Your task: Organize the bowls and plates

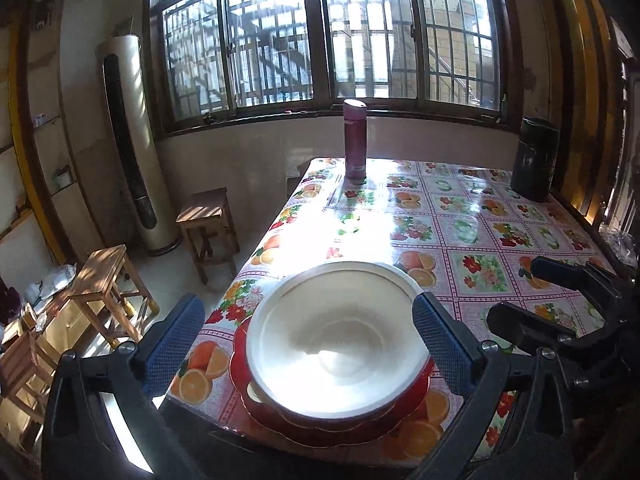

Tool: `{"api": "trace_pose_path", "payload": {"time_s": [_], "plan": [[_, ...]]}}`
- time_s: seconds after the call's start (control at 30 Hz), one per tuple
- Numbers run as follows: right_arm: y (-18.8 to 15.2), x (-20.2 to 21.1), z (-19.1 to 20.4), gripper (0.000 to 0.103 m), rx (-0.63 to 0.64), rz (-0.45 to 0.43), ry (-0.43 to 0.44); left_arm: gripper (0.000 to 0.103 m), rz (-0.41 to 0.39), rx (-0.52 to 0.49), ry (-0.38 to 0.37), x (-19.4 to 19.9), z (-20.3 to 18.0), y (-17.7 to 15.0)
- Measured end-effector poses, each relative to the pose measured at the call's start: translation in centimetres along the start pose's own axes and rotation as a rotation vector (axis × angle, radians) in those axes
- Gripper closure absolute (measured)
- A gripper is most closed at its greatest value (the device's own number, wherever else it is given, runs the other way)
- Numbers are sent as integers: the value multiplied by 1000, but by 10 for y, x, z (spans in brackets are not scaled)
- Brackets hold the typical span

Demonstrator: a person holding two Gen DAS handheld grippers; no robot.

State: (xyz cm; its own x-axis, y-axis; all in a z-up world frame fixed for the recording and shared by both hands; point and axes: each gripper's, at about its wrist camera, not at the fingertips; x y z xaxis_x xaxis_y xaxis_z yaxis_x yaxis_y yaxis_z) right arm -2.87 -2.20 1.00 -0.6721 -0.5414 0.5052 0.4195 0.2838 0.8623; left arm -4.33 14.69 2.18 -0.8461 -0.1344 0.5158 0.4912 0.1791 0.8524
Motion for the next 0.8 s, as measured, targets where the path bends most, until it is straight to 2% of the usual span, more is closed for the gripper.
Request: {"api": "trace_pose_path", "payload": {"time_s": [0.17,0.37,0.5,0.8], "plan": [[-11,32,-21,0,-31,-44,-61,0,7,-7,-28,3,-27,-4],[-19,62,-47,0,-69,-81,-122,0,8,-12,-27,6,-48,-6],[-26,75,-61,0,-88,-91,-146,0,12,-34,15,6,-60,-9],[-39,82,-68,0,-99,-99,-113,0,11,-39,70,12,-71,-20]]}}
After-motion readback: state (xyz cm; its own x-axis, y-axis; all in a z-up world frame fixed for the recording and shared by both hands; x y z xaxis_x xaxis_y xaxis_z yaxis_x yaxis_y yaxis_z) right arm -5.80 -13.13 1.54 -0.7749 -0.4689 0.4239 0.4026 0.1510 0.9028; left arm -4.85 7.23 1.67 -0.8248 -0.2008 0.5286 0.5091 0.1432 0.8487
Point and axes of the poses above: each gripper's, at about its wrist camera, not at the fingertips, and x roughly against the way its jaws point, z to its left, y to its top, and after that the axes turned 10 degrees about x, right-handed
